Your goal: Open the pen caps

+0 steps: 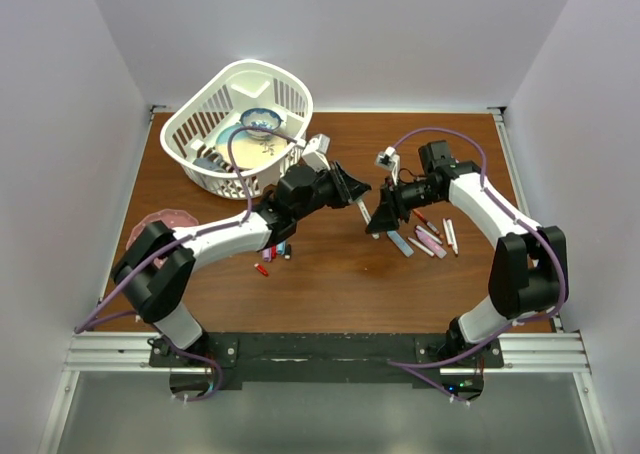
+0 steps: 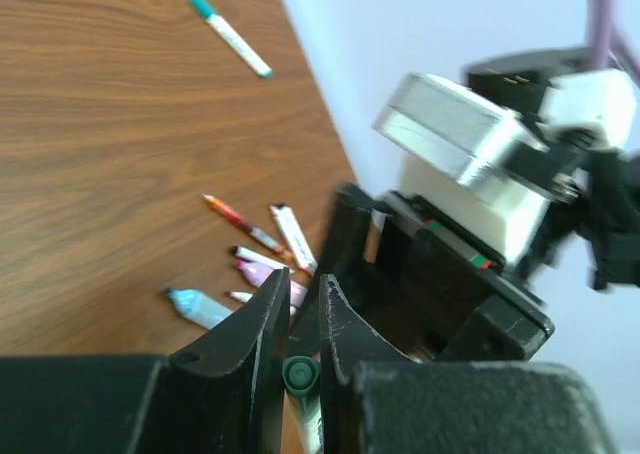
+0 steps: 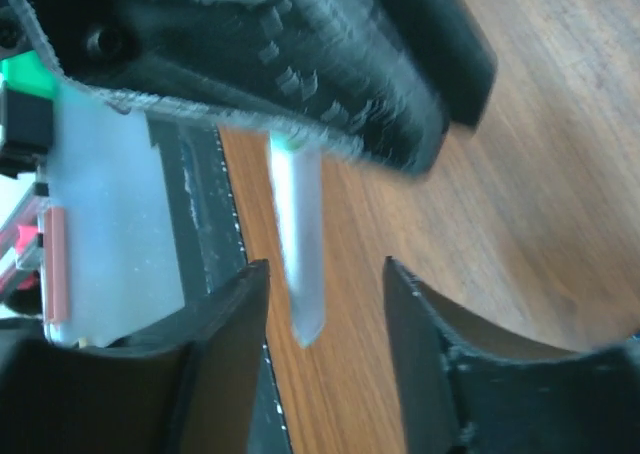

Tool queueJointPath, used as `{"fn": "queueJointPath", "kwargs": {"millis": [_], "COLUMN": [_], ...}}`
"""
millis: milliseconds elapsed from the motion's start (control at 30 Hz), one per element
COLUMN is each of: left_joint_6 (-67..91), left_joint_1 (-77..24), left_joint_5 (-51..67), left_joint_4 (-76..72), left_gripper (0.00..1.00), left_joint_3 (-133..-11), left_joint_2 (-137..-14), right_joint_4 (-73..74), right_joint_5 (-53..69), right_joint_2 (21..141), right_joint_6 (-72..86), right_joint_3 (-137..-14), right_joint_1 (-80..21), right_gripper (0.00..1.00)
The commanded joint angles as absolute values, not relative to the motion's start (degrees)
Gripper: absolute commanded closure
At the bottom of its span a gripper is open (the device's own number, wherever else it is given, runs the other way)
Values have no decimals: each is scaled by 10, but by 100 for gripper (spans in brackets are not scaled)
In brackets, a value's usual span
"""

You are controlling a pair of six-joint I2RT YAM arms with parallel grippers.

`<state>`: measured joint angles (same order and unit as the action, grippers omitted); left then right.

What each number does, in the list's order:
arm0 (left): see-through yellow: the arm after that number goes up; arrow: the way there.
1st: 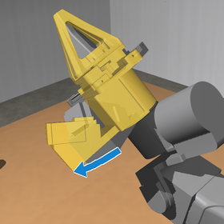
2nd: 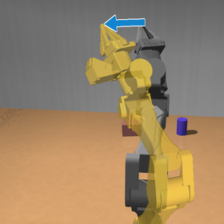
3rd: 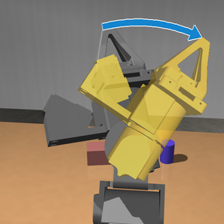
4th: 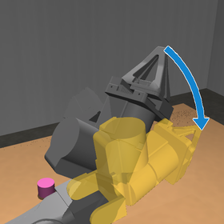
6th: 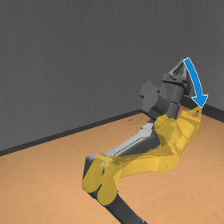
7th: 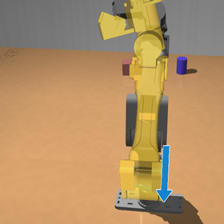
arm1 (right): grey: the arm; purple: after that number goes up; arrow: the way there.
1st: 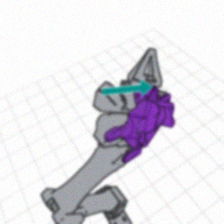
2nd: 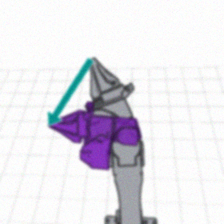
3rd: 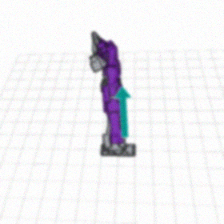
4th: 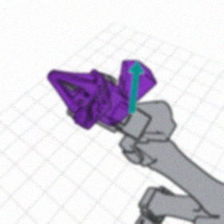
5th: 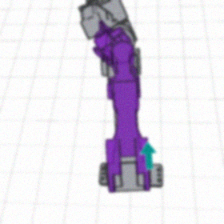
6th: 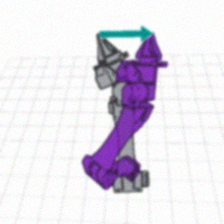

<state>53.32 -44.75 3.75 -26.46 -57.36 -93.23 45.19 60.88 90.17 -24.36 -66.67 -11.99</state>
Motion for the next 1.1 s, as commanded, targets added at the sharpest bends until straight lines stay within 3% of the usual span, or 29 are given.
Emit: {"fn": "queueJointPath", "kwargs": {"millis": [0,133,233,267,333,467,600,767,933,1067], "left_joint_6": [514,519,512,510,501,422,424,425,427,406], "left_joint_1": [-448,-450,-449,-449,-446,-408,-314,-276,-251,-250], "left_joint_5": [131,155,156,154,128,-63,-128,-124,-93,16], "left_joint_4": [-364,-395,-392,-391,-370,-322,-310,-251,-231,-181], "left_gripper": [100,100,100,100,100,100,100,100,100,100], "left_joint_3": [-572,-574,-579,-579,-584,-628,-723,-808,-782,-726], "left_joint_2": [-949,-961,-966,-969,-963,-917,-899,-901,-868,-818], "right_joint_4": [402,349,294,287,259,183,159,194,271,353], "right_joint_5": [676,707,726,736,740,761,766,755,730,554], "right_joint_2": [871,872,871,871,871,866,861,860,861,845], "right_joint_6": [-210,-166,-110,-90,-70,15,35,4,-61,-161], "right_joint_3": [-648,-635,-619,-615,-601,-563,-548,-557,-580,-623], "right_joint_1": [-120,-120,-120,-120,-120,-129,-134,-136,-136,-136], "right_gripper": [40,46,71,100,100,100,100,100,100,100]}}
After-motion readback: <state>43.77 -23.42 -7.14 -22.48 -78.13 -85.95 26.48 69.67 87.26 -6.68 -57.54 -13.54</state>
